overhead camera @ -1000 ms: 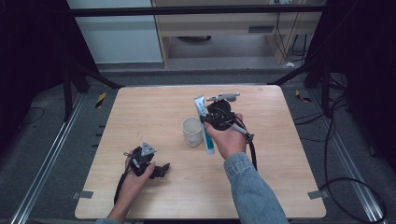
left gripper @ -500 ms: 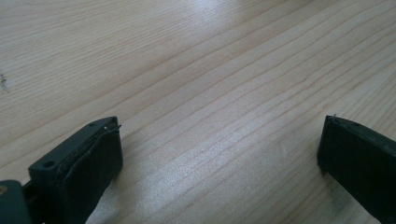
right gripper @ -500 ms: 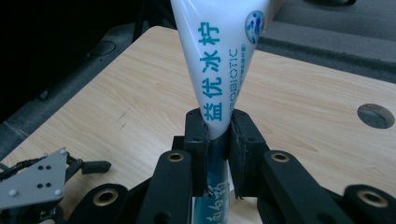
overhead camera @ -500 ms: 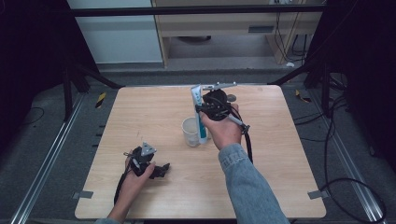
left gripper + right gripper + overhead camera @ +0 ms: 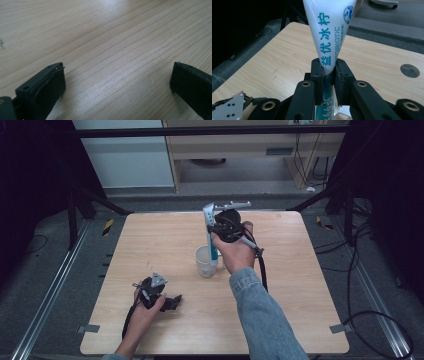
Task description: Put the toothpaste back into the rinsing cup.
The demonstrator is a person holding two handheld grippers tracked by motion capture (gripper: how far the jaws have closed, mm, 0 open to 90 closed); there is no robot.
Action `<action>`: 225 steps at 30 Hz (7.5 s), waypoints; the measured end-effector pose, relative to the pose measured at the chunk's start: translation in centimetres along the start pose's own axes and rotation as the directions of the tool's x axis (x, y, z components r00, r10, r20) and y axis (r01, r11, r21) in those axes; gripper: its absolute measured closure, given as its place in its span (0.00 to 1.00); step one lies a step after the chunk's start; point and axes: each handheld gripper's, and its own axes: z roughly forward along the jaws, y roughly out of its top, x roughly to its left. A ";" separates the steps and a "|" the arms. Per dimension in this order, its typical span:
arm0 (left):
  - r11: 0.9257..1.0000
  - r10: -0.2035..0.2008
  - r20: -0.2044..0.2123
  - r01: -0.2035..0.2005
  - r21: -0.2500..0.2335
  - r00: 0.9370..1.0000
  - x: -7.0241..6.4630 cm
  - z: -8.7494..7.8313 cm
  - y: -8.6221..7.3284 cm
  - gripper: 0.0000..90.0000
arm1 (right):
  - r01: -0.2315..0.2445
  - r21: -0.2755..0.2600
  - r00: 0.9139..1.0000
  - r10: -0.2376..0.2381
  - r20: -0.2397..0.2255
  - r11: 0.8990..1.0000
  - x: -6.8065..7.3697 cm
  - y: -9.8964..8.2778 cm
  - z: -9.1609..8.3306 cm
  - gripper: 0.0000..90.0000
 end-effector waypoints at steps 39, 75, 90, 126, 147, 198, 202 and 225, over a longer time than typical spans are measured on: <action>1.000 0.000 0.000 0.000 -0.001 1.000 0.0 0.0 0.0 0.00 | 0.027 -0.159 0.998 -0.018 0.055 0.987 1.1 -1.6 2.2 0.88; 1.000 0.000 0.001 0.000 -0.002 1.000 0.0 0.0 0.0 0.00 | 0.051 -0.250 0.993 -0.024 0.111 0.967 2.0 -5.5 3.8 0.87; 1.000 -0.002 0.002 0.002 -0.002 1.000 0.0 0.0 0.0 0.00 | 0.062 -0.265 0.987 -0.021 0.156 0.962 2.4 -7.1 5.1 0.87; 1.000 0.001 0.003 -0.001 0.001 1.000 0.0 0.0 0.0 0.00 | 0.039 -0.229 0.986 0.000 0.170 0.973 2.2 -9.9 7.4 0.87; 1.000 0.002 0.003 -0.002 0.001 1.000 0.0 0.0 0.0 0.00 | 0.030 -0.227 0.987 0.007 0.161 0.973 2.1 -10.5 7.7 0.87; 1.000 0.002 0.003 -0.002 0.001 1.000 0.0 0.1 0.1 0.00 | 0.061 -0.171 0.990 -0.037 0.138 0.983 2.6 -9.0 9.1 0.85; 1.000 0.001 0.003 -0.001 0.001 1.000 0.0 0.1 0.1 0.00 | 0.057 -0.165 0.990 -0.035 0.136 0.985 2.5 -8.9 9.2 0.85; 1.000 0.002 0.003 -0.002 0.001 1.000 0.0 0.1 0.1 0.00 | 0.053 -0.173 0.992 -0.033 0.119 0.984 2.3 -8.6 9.0 0.78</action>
